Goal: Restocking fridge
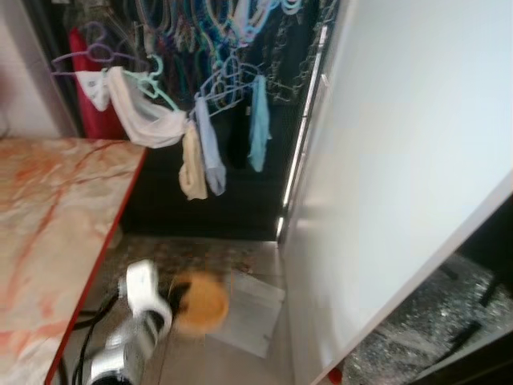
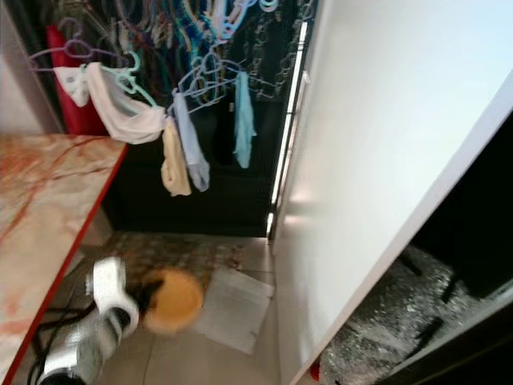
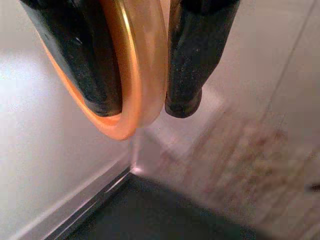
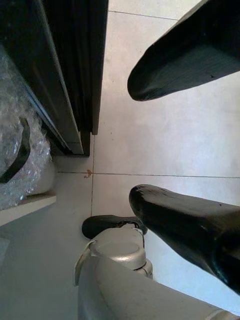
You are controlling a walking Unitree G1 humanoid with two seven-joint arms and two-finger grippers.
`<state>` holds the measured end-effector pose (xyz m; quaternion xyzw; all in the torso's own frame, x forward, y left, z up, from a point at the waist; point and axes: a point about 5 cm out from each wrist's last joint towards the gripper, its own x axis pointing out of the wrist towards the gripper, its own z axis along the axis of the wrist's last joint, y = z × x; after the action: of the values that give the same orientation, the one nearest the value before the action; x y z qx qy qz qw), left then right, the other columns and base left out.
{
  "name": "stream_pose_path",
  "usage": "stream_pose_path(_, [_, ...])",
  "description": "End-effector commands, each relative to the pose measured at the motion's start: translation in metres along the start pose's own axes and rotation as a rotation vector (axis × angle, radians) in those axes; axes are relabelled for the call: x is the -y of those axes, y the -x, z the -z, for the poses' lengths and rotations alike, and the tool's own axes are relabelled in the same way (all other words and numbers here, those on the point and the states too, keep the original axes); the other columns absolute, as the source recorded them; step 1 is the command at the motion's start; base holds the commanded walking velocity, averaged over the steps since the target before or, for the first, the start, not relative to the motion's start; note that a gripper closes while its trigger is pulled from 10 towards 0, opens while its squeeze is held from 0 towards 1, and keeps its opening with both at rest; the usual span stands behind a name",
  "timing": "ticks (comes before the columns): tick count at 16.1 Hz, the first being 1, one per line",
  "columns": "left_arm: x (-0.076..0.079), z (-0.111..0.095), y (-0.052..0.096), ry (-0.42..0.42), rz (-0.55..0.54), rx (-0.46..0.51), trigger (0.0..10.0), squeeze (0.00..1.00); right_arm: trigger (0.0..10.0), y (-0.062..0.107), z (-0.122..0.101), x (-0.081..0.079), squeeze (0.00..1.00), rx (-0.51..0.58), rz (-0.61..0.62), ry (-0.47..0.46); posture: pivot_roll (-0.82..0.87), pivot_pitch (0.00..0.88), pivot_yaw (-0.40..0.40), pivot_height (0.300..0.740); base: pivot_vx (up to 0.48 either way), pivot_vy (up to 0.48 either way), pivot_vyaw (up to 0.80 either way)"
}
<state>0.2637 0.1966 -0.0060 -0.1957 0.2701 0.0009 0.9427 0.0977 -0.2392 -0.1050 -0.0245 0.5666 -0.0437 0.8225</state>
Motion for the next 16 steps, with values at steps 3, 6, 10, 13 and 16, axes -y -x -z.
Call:
stream_pose_path(3, [-0.026, 0.035, 0.007, -0.028, -0.12, -0.121, 10.0, 0.0, 10.0, 0.0, 0.002, 0.002, 0.0, -0.008, 0.017, -0.026, -0.06, 0.0, -0.051, 0.736, 0.0, 0.0, 0.0])
stream_pose_path(6, [-0.03, 0.048, 0.01, -0.201, -0.121, -0.195, 10.0, 0.0, 10.0, 0.0, 0.002, 0.002, 0.0, -0.002, 0.024, -0.039, -0.07, 0.0, -0.043, 0.736, 0.0, 0.0, 0.0])
stream_pose_path(10, [-0.036, 0.051, 0.011, -0.521, -0.13, -0.248, 10.0, 0.0, 10.0, 0.001, 0.003, 0.003, 0.0, 0.002, 0.029, -0.04, -0.08, 0.0, -0.042, 0.736, 0.0, 0.0, 0.0])
stream_pose_path(13, [-0.034, 0.053, 0.011, -1.06, -0.033, -0.32, 10.0, 0.0, 10.0, 0.001, 0.003, 0.003, 0.0, -0.003, 0.029, -0.035, -0.07, 0.0, -0.043, 0.736, 0.0, 0.0, 0.0])
stream_pose_path(16, [-0.04, 0.068, 0.019, -1.281, 0.083, -0.452, 10.0, 0.0, 10.0, 0.001, 0.003, 0.003, 0.0, -0.008, 0.026, -0.022, -0.06, 0.0, -0.045, 0.736, 0.0, 0.0, 0.0])
